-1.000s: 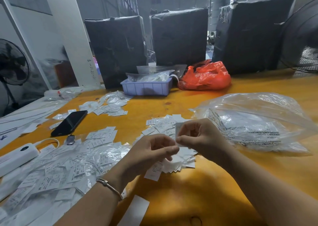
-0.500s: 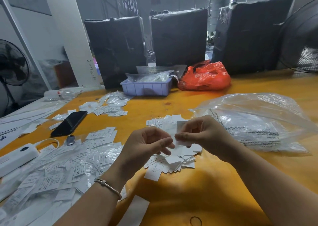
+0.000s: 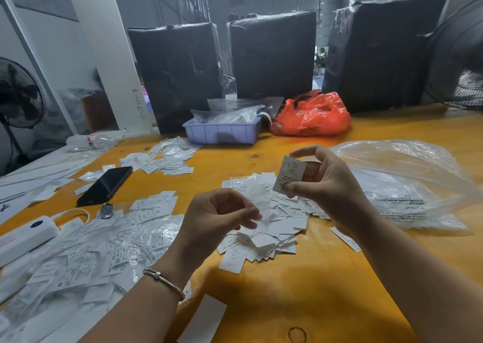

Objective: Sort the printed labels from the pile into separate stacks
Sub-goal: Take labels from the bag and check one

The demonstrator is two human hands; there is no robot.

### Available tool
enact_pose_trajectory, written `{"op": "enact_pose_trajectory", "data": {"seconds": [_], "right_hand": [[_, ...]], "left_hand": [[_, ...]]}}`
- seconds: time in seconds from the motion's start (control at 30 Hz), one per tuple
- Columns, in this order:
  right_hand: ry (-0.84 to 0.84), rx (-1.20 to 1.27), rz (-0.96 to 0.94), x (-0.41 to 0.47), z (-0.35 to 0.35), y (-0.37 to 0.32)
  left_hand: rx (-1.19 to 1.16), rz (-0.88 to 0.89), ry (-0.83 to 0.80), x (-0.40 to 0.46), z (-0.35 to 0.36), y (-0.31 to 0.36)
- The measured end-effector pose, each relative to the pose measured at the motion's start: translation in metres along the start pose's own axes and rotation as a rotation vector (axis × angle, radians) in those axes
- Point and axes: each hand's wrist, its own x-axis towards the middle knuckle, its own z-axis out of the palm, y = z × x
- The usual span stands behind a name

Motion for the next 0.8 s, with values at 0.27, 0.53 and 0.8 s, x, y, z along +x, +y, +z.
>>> {"op": "enact_pose_trajectory", "data": {"seconds": [0.27, 0.53, 0.8], "right_hand": [[-0.032, 0.085, -0.006, 0.0005, -0.0017, 0.0021], [-0.053, 0.073, 0.063, -0.0001, 0.0015, 0.0035], [-0.015, -0.002, -0.007, -0.0021, 0.0042, 0.0042]], "left_hand": [[-0.028, 0.017, -0.001, -0.0007, 0.0010, 0.0005], [0.026, -0.004, -0.030, 0.0007, -0.0002, -0.0034], [0.064, 0.051, 0.019, -0.0004, 0.0004, -0.0017]]}}
